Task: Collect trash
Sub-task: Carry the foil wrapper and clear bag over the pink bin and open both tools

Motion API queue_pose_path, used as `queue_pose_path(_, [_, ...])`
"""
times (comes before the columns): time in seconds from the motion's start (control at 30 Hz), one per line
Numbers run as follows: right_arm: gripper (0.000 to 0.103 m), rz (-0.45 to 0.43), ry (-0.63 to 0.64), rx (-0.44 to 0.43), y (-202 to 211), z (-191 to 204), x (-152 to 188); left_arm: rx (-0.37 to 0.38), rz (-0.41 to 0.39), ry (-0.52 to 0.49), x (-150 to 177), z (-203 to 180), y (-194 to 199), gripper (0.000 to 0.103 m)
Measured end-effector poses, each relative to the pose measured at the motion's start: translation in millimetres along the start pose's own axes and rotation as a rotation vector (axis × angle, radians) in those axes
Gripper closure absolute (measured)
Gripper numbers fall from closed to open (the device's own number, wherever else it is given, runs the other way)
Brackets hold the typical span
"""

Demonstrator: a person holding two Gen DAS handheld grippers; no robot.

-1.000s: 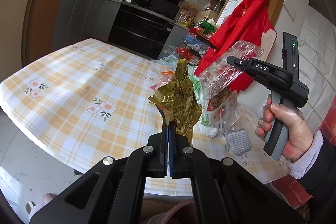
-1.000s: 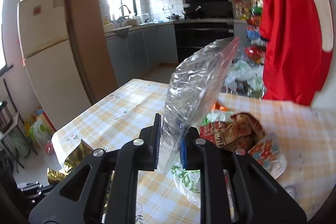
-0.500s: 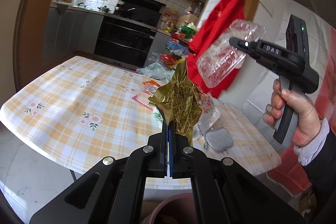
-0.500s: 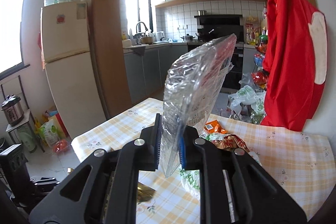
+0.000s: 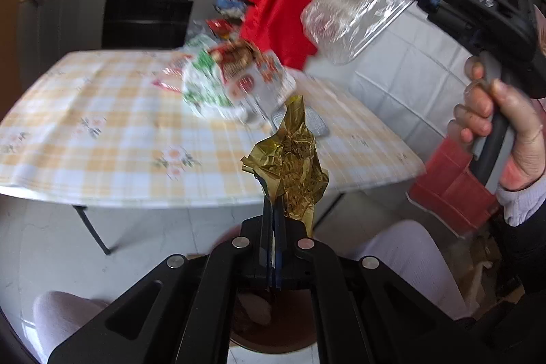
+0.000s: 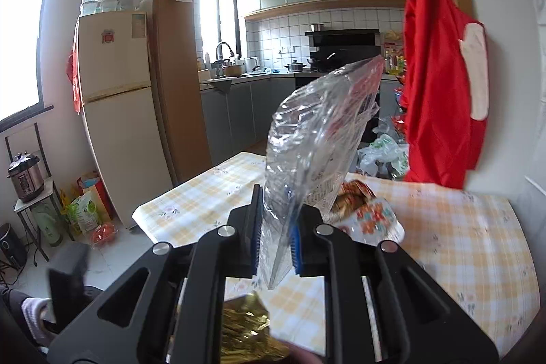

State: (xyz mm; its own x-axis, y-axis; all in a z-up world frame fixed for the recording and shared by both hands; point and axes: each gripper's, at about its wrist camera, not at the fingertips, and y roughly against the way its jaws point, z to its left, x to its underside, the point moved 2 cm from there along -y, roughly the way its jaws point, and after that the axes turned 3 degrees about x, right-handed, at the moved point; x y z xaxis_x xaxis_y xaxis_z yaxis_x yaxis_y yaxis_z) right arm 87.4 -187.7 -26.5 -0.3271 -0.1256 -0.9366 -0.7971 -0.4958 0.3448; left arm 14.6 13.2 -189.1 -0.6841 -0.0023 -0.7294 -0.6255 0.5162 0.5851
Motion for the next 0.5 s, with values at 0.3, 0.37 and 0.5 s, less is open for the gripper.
queue_pose_path(0.3, [0.086, 0.021, -0.046, 0.010, 47, 0, 23, 0.004, 0.091, 0.009, 19, -6, -29, 0.046])
queue_pose_path(0.37, [0.086, 0.042, -0.051, 0.009, 49, 0, 28, 0.008, 0.040, 0.024, 10, -7, -19, 0.044])
queue_pose_path(0.5, [0.086, 0.108, -0.075, -0.029, 45, 4, 43, -0.078, -0.095, 0.052, -9, -5, 14, 0.024])
